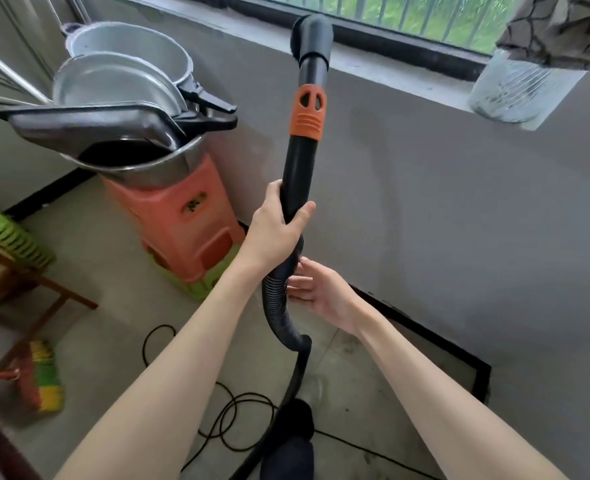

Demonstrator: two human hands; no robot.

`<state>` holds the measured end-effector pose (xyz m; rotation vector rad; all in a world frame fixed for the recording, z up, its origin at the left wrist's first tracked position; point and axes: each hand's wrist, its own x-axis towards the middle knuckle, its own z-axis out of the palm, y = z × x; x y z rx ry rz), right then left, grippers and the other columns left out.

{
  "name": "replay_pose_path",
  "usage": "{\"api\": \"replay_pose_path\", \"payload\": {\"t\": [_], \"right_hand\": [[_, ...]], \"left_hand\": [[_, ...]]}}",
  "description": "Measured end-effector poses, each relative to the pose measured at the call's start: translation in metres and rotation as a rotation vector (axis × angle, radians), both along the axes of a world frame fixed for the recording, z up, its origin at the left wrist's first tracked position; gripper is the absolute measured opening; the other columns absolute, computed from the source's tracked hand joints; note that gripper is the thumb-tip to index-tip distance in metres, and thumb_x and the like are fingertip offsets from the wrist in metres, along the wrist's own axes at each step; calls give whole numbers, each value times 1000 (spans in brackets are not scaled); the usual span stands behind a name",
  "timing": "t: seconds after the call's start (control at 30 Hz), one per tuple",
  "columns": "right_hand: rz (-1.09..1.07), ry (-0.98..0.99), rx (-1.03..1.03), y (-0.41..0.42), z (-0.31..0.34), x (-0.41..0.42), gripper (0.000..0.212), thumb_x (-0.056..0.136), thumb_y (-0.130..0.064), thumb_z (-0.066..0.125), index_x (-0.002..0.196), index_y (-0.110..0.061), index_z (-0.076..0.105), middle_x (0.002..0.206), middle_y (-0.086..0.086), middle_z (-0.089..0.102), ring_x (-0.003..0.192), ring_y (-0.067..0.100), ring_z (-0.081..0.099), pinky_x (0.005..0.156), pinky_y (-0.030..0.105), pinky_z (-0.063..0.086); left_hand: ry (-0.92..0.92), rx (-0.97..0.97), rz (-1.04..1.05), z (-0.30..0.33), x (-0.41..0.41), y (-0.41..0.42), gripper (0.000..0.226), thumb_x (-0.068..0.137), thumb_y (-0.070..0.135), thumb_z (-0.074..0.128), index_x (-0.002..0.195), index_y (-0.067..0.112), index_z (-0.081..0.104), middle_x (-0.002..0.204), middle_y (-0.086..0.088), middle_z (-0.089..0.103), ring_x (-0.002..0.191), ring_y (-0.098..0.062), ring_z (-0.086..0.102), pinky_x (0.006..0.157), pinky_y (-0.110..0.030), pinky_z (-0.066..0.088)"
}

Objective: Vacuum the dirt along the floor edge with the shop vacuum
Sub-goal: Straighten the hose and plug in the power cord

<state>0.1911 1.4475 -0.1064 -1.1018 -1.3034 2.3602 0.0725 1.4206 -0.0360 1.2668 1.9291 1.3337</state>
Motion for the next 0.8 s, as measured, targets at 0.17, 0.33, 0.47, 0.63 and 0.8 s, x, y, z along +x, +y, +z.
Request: {"api": "replay_pose_path", "payload": {"t": [0.17, 0.33, 0.47, 0.63, 0.8], "right_hand": [[-3, -26, -11, 6, -17, -2, 31, 103, -34, 38, 101, -17, 64, 98, 5, 69, 95, 20, 64, 92, 27, 48], [32, -112, 20, 25, -32, 6, 35, 102, -38, 41, 112, -17, 66, 110, 7, 71, 102, 20, 67, 97, 29, 50], [3, -239, 87, 34, -58, 1, 33, 102, -38, 43, 109, -17, 68, 110, 9, 72, 105, 23, 67, 100, 37, 50], [-209, -338, 128, 52, -113, -27, 35, 102, -45, 37, 109, -24, 64, 106, 0, 69, 106, 19, 65, 104, 43, 46], [-164, -414, 192, 70, -217, -82, 43, 100, -45, 42, 113, -12, 67, 106, 2, 68, 94, 13, 63, 77, 19, 48]], "left_hand": [[-30, -47, -37, -16, -5, 11, 37, 94, 31, 56, 122, 14, 40, 91, -5, 61, 83, -21, 63, 77, -30, 49], [-212, -75, -22, -44, -8, 27, 24, 95, 33, 53, 107, 16, 42, 76, 2, 57, 66, -11, 60, 74, -33, 52], [-412, -142, 14, -91, -19, 31, 18, 97, 32, 50, 100, 16, 44, 74, -1, 56, 67, -15, 59, 73, -32, 52], [-613, -279, -51, -184, -33, 22, 19, 99, 32, 46, 90, 15, 43, 70, -6, 55, 57, -15, 57, 57, -26, 51], [-783, -427, -41, -325, -56, 20, 38, 94, 52, 44, 96, 15, 53, 69, -8, 63, 63, -23, 61, 68, -40, 53]]}}
